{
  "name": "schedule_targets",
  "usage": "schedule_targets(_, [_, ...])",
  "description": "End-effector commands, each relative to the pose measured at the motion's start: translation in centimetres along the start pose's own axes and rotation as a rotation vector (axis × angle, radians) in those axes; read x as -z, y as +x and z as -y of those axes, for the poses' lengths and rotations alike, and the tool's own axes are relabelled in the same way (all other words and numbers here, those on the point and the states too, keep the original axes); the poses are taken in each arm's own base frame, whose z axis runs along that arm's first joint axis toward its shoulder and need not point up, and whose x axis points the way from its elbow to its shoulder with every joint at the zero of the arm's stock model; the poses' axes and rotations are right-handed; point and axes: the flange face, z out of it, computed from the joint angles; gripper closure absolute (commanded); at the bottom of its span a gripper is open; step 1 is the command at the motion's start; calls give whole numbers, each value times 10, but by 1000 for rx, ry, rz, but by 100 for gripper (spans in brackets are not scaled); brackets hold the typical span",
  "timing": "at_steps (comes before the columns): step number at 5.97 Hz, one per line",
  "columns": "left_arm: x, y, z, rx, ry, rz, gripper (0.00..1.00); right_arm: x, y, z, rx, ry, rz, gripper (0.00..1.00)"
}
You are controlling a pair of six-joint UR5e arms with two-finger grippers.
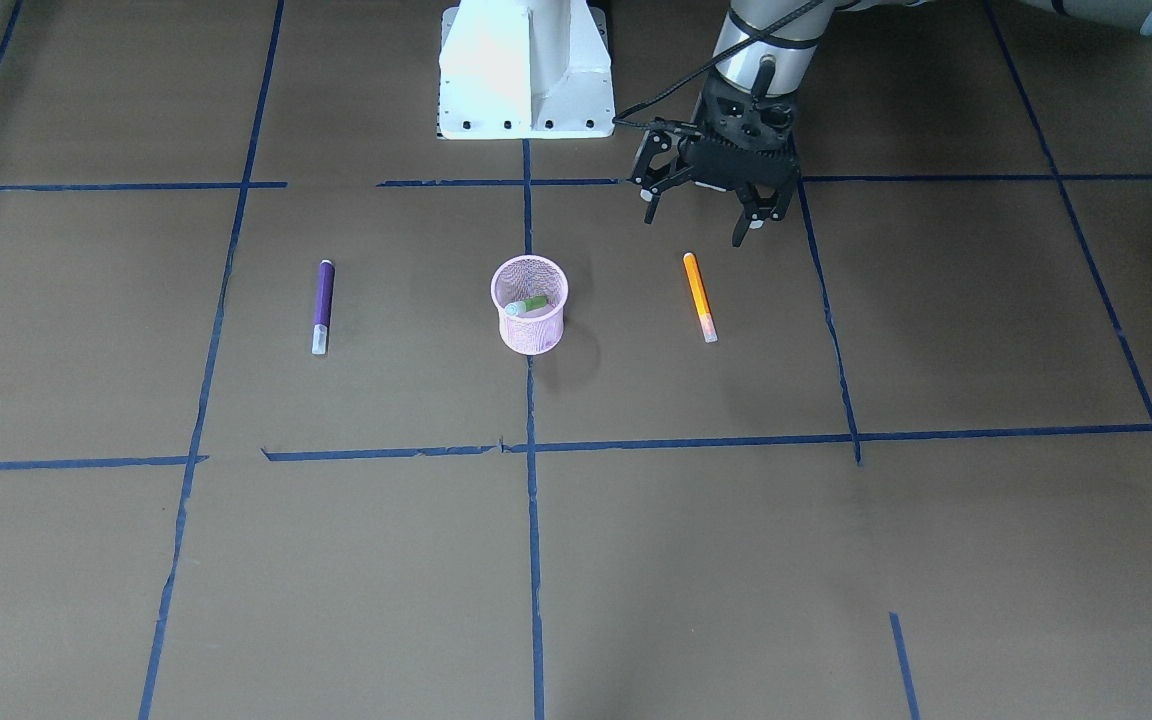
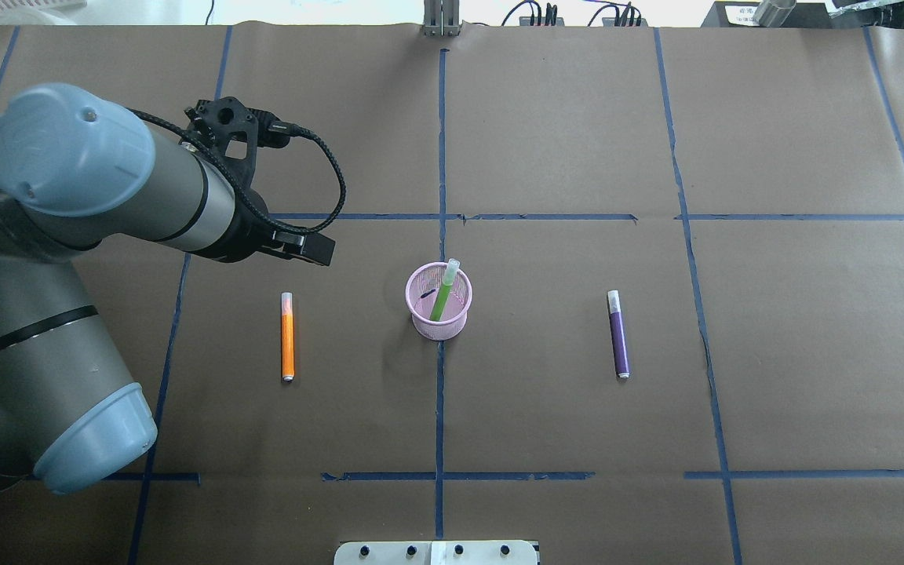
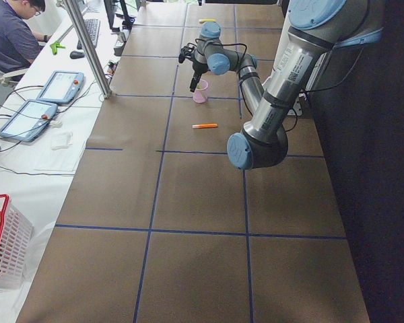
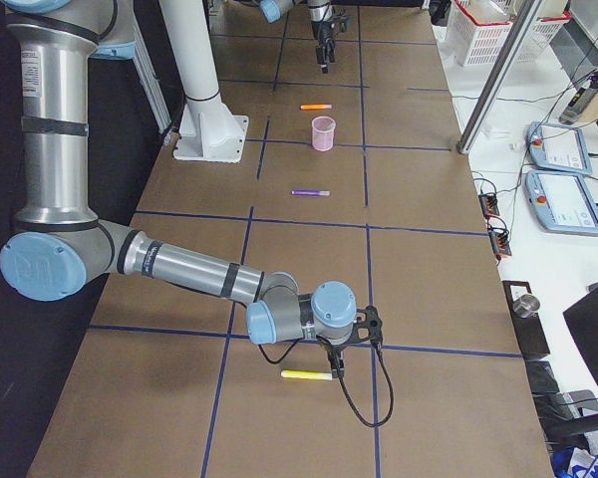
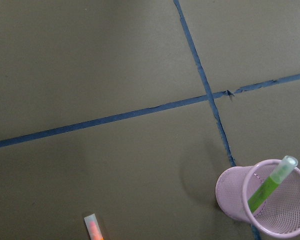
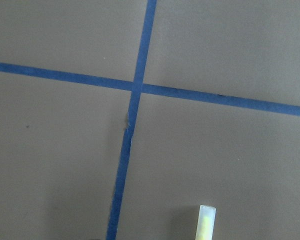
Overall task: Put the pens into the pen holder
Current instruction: 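Grasp the yellow highlighter with the right gripper while the left arm waits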
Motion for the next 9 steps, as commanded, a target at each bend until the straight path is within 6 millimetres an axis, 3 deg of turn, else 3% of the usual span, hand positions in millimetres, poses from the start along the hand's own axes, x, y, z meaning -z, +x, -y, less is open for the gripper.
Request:
schedule_targets(1, [2,-2,-1,-2,-1,-1,0,-42,14,-21,-17,-51,-31,12])
schedule_targets(3, [3,-2,-2,1,0,-2,0,-57,21,-30,-28,-85,-58,23])
schedule_targets(6, [8,-2,-1,1,10,-8,0,-61,22,-33,-26,-95,-66,44])
schedule_targets(8, [9,-2,-1,1,8,-9,0,-66,27,-37,-32,-108,-69,68])
schedule_targets(9, [9,-1,-2,0,8,-11,0,-67,29,-38,-34,-110,-77,71])
